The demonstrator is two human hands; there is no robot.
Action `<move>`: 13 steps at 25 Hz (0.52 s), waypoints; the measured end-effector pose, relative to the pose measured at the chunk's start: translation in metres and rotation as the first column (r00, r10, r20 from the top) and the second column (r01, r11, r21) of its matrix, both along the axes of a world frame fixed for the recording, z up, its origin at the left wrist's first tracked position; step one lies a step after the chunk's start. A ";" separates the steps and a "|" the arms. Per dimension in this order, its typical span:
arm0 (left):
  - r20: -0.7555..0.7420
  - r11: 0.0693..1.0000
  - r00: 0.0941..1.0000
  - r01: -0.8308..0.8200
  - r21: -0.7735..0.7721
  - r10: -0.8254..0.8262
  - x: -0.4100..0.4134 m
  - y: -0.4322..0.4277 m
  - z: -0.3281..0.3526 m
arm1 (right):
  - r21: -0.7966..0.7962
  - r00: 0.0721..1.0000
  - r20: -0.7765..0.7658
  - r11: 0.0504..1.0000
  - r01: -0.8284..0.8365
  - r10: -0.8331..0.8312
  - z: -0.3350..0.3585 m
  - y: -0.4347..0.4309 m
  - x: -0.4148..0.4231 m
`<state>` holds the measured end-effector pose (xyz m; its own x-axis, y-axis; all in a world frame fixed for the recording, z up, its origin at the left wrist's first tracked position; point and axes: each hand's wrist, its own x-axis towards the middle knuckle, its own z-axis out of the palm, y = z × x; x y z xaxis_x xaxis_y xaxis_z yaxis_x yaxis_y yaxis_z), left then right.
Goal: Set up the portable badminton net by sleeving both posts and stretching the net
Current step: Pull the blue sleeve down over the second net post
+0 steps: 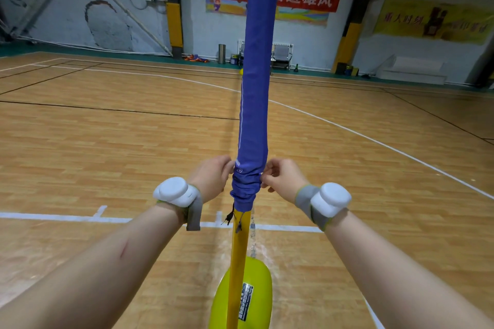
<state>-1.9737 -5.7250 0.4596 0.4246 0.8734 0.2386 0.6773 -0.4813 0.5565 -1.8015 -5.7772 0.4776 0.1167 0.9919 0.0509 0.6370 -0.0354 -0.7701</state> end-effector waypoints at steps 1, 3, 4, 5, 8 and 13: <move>0.032 0.999 0.999 0.001 -0.053 0.001 -0.001 0.000 -0.007 | -0.028 0.997 -0.052 0.998 0.049 -0.050 -0.008 0.001 -0.002; 0.074 0.989 0.997 -0.013 -0.146 0.024 -0.002 0.000 -0.023 | -0.093 0.981 -0.135 0.987 0.130 -0.142 -0.024 0.002 -0.008; 0.088 0.982 0.995 -0.024 -0.185 0.040 -0.002 -0.001 -0.030 | -0.123 0.968 -0.177 0.980 0.158 -0.179 -0.032 0.003 -0.011; 0.102 0.975 0.993 -0.028 -0.221 0.052 -0.002 -0.002 -0.037 | -0.142 0.955 -0.214 0.973 0.180 -0.207 -0.037 0.002 -0.013; 0.163 0.955 0.987 0.030 -0.295 0.020 -0.006 0.000 -0.055 | -0.177 0.915 -0.297 0.957 0.230 -0.275 -0.054 0.002 -0.022; 0.206 0.945 0.975 0.143 -0.295 -0.083 -0.005 0.002 -0.067 | -0.219 0.829 -0.433 0.933 0.285 -0.354 -0.066 -0.001 -0.030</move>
<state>-1.9788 -5.7228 0.3925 0.4979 0.8656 0.0529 0.4968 -0.3348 0.8007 -1.8313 -5.7785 0.4118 0.4036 0.8874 -0.2228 0.1473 -0.3034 -0.9414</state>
